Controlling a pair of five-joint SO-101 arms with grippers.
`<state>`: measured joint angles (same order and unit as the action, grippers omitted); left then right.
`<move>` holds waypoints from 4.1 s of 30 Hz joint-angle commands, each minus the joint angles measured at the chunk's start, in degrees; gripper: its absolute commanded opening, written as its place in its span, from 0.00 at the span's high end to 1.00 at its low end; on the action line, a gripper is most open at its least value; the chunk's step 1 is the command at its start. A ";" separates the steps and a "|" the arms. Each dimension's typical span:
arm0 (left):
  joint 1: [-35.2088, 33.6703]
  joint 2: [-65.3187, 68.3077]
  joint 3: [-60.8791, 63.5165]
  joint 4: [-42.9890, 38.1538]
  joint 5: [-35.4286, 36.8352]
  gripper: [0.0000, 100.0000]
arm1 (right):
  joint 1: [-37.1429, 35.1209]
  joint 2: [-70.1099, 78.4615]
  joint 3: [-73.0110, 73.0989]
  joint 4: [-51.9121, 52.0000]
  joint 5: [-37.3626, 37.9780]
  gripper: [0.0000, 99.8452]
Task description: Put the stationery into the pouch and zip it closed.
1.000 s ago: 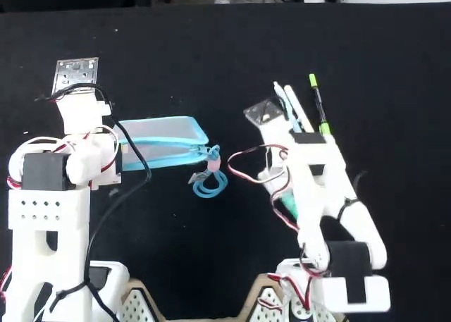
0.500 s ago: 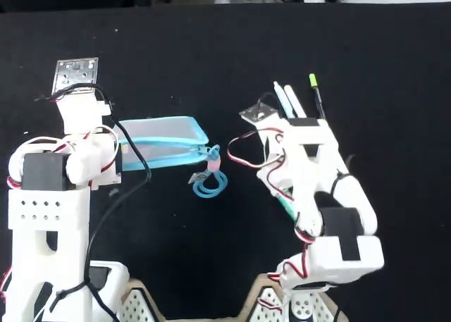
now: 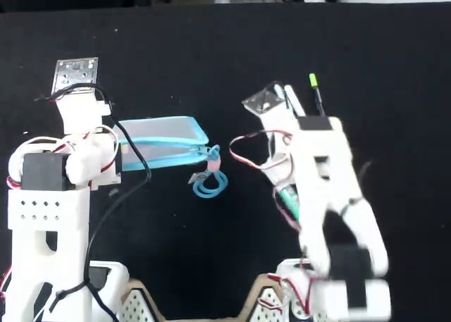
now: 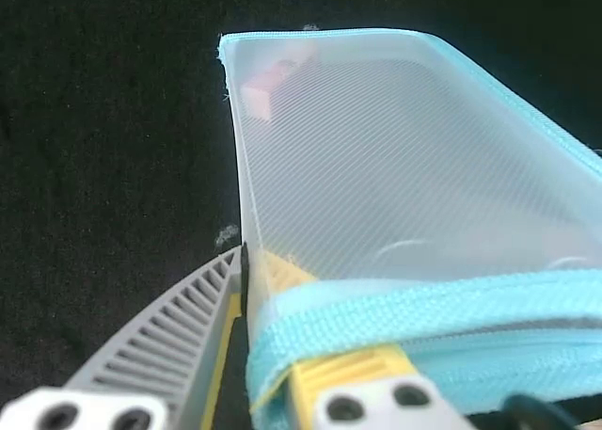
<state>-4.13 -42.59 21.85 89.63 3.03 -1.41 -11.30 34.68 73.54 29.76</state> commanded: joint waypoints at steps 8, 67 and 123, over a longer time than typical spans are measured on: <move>-0.57 0.35 0.04 0.18 0.44 0.97 | -8.53 -49.63 -0.48 7.56 -5.10 0.99; -0.48 0.35 0.22 0.18 0.44 0.97 | -41.76 -73.36 20.62 -34.11 -23.82 0.90; -0.75 0.35 0.31 0.18 0.35 0.97 | 12.13 62.81 -78.20 -21.54 -23.74 0.84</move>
<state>-4.13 -42.59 21.93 89.63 3.03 10.46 47.16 -31.96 52.53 6.02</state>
